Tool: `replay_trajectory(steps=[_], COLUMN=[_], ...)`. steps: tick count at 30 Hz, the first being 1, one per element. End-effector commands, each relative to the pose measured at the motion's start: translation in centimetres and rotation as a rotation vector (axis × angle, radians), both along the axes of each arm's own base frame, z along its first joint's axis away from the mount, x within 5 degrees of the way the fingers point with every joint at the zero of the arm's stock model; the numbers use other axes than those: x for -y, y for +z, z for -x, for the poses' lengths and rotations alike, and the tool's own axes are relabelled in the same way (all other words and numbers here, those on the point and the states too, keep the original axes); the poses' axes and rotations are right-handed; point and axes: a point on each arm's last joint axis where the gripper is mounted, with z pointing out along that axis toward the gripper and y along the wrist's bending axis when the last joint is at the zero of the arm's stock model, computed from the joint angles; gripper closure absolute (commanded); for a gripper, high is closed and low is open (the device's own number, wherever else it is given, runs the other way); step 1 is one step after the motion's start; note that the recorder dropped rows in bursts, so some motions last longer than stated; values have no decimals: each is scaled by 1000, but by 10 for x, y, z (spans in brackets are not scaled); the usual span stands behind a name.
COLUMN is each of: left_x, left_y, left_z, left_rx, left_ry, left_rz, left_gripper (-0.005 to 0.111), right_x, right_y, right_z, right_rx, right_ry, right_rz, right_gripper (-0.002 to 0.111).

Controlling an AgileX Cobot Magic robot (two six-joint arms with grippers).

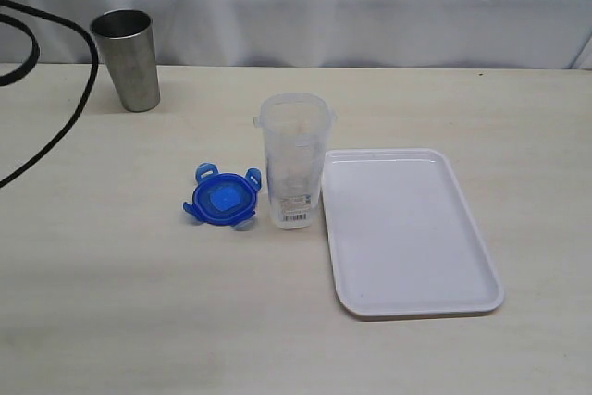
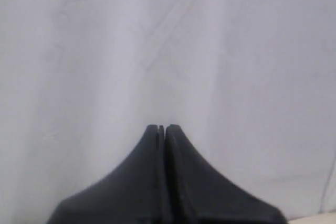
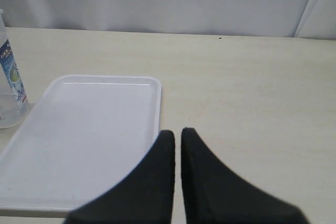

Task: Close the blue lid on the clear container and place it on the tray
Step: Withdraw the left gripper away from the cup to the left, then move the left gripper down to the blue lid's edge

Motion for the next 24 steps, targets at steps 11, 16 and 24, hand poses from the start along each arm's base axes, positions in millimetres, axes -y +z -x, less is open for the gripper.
replay_trajectory(steps=[11, 16, 24], left_x=[-18, 2, 25], left_y=[-103, -168, -163], left_z=[-28, -49, -48], left_rx=[-778, -1047, -1231], left_ry=[61, 54, -8], left_rz=[-276, -340, -317], left_gripper=[107, 87, 71], right_x=[0, 0, 0], right_y=[0, 0, 0], right_z=[0, 0, 0], right_rx=[4, 4, 4], right_ry=[-4, -4, -4], right_rz=[-2, -2, -2], right_gripper=[104, 104, 104])
